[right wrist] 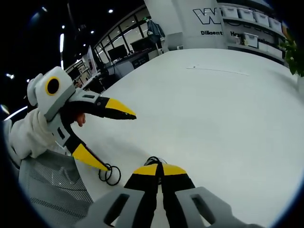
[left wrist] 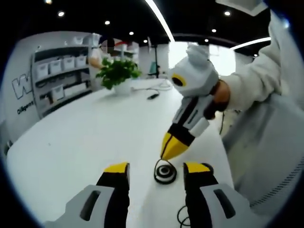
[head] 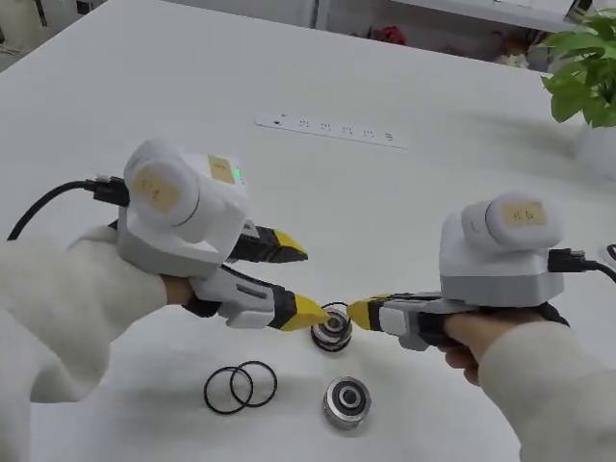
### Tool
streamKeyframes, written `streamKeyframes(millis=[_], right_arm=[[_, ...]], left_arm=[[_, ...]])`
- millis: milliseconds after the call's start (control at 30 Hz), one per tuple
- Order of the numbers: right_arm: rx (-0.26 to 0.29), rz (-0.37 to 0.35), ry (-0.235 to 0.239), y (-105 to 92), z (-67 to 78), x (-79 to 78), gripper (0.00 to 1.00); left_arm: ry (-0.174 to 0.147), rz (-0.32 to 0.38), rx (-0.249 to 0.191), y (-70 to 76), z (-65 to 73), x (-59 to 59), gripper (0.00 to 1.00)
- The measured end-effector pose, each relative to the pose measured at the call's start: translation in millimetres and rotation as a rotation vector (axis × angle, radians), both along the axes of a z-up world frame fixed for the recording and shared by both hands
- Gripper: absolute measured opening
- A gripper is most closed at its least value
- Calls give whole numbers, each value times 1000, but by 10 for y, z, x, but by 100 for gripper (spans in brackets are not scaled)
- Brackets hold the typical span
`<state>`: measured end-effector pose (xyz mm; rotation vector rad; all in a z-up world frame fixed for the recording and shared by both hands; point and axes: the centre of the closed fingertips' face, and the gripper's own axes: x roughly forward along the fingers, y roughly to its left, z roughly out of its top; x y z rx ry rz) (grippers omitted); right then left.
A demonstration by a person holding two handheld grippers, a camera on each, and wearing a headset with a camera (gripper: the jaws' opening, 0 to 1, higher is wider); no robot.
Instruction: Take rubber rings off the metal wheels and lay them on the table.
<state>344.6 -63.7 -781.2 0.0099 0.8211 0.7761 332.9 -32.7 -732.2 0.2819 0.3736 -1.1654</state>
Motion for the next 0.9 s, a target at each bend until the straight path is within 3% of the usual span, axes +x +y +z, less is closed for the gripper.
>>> streamKeyframes(millis=[100, 200, 533, 700, 900], right_arm=[[9, -7, -11, -6, 46, 16, 0], [7, -14, -24, -23, 66, 39, 0], [58, -75, -45, -107, 191, 137, 0], [72, -85, -43, -106, 212, 141, 0], [94, -86, -38, -67, 250, 125, 0]], left_arm=[[-37, -21, 10, -7, 95, -46, 53], [-110, -37, 69, 60, 133, -36, 52], [-132, 47, -1, 314, 443, 6, 66], [-149, 80, 34, 489, 416, -16, 73], [-156, 109, 42, 640, 417, -52, 82]])
